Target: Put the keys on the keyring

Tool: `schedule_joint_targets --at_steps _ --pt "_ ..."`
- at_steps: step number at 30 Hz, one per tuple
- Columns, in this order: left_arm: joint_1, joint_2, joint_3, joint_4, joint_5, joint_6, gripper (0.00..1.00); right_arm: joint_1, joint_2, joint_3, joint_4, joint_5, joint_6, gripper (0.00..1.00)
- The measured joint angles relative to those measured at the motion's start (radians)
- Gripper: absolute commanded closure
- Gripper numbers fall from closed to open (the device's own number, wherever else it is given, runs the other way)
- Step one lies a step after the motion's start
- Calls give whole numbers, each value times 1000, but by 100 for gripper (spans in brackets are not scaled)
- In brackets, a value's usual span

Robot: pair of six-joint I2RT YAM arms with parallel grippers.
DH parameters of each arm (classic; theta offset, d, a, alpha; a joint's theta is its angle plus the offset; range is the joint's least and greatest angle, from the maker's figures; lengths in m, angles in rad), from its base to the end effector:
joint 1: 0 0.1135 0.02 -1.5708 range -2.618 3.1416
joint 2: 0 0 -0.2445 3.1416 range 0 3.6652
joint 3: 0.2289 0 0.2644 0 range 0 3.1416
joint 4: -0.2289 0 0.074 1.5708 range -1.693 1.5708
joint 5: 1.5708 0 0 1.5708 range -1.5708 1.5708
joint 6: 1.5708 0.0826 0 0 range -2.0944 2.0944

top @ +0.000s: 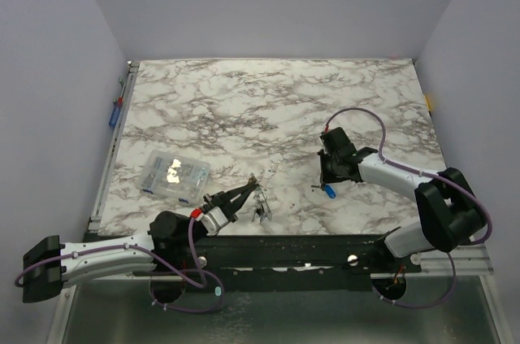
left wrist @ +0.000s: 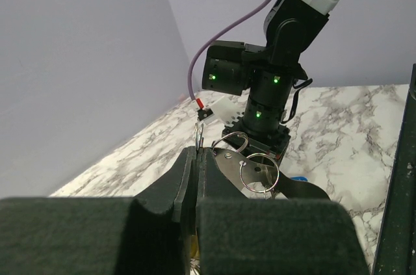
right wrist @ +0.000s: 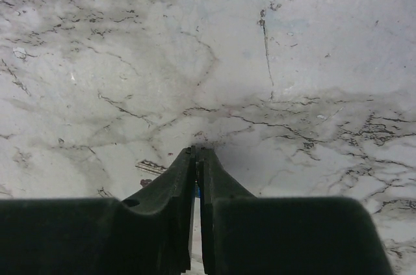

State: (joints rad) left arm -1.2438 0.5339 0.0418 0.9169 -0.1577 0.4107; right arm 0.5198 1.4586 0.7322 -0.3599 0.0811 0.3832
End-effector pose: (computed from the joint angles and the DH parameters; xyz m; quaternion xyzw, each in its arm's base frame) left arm 0.0786 -0.1915 0.2333 0.3530 0.4146 -0.2999 0.7833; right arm 0.2618 0.1421 0.0919 -0.0565 0.9684 0.0692 0.2328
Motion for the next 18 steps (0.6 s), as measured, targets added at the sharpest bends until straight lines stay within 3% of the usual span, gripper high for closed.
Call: schedule_joint_targets --at_steps 5,13,18 --pt "0 2 0 -6 0 0 100 0 0 0 0 0 2 99" --pt "0 -2 0 -13 0 -1 100 0 -11 0 -10 1 1 99" --pt "0 -2 0 -21 0 -2 100 0 -100 4 -50 -4 0 99"
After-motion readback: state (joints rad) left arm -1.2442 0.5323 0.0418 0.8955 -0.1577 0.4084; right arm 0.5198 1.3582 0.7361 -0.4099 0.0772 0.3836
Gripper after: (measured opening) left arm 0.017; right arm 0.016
